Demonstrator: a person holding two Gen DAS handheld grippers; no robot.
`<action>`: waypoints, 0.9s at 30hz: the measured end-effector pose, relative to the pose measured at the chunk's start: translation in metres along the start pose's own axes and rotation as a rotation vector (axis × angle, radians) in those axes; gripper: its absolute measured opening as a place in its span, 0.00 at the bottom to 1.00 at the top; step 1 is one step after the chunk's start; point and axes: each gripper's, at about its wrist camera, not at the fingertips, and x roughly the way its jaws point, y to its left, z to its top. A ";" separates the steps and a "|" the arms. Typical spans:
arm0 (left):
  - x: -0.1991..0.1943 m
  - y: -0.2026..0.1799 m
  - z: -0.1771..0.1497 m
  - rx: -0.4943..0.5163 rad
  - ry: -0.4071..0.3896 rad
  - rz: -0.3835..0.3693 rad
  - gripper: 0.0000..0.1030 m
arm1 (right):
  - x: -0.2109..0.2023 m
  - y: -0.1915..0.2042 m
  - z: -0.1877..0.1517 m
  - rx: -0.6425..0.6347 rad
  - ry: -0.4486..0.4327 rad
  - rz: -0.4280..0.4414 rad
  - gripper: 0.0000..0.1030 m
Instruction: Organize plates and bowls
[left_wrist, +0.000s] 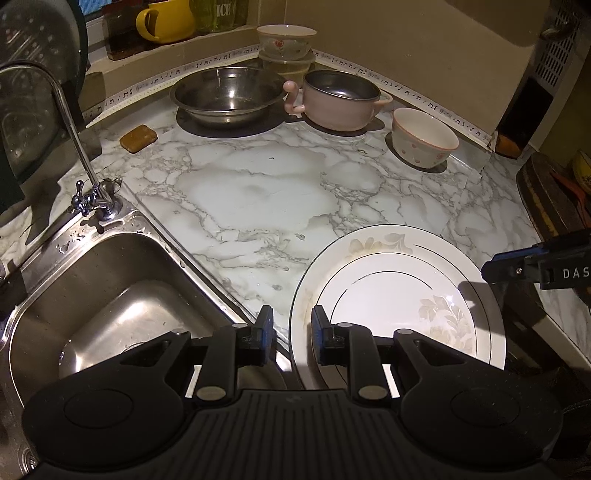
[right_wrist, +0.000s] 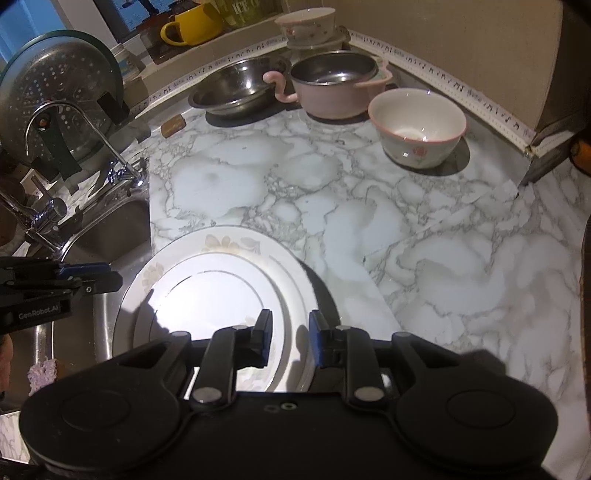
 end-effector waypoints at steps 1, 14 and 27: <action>0.001 0.000 0.000 0.000 0.001 0.000 0.20 | 0.001 -0.001 0.000 0.000 0.003 -0.001 0.28; 0.019 0.005 -0.016 -0.092 0.076 -0.108 0.61 | 0.023 -0.012 -0.015 0.012 0.066 0.031 0.63; 0.038 0.005 -0.029 -0.126 0.185 -0.172 0.35 | 0.043 -0.018 -0.023 0.077 0.148 0.121 0.37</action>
